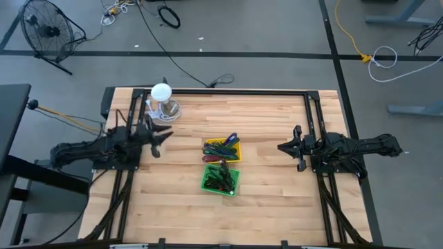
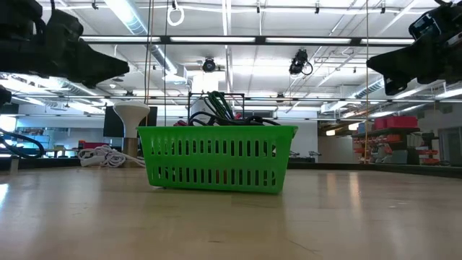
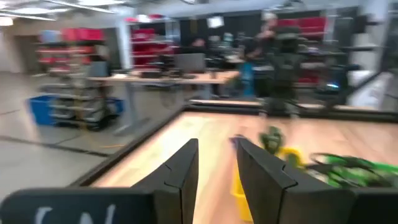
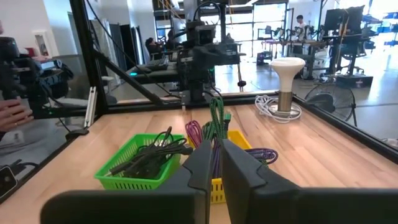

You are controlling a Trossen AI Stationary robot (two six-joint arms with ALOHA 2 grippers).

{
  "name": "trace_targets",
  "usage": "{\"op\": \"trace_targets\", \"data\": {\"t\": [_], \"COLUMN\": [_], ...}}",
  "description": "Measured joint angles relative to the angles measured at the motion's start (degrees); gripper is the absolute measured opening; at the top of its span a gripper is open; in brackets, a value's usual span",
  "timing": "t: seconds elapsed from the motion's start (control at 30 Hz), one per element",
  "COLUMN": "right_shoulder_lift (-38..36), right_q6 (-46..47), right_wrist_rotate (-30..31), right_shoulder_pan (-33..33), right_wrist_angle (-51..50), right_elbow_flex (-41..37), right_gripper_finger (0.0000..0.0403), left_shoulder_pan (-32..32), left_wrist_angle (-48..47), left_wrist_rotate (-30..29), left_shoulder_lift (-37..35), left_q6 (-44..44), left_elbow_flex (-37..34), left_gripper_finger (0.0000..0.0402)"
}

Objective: Pick & Place USB Port
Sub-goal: Return to Home Position

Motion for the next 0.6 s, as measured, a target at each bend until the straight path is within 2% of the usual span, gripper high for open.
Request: {"op": "trace_targets", "data": {"t": [0.1,0.3,0.6], "right_shoulder_lift": [0.0,0.0,0.0], "right_q6": [0.0,0.02,0.02], "right_wrist_rotate": [0.02,0.02,0.02], "right_shoulder_pan": [0.0,0.0,0.0], "right_wrist_angle": [0.0,0.0,0.0], "right_elbow_flex": [0.0,0.0,0.04], "right_gripper_finger": [0.0036,0.0036,0.0036], "left_shoulder_pan": [-0.78,-2.26,-2.38], "left_wrist_angle": [-0.42,-1.12,-1.03], "left_wrist_rotate": [5.05,14.9,15.27], "left_shoulder_lift": [0.0,0.22,0.22], "left_q6": [-0.73,-7.66,-7.68], "left_elbow_flex": [-0.01,-0.02,-0.02], "left_gripper_finger": [0.0115,0.0115,0.0115]}}
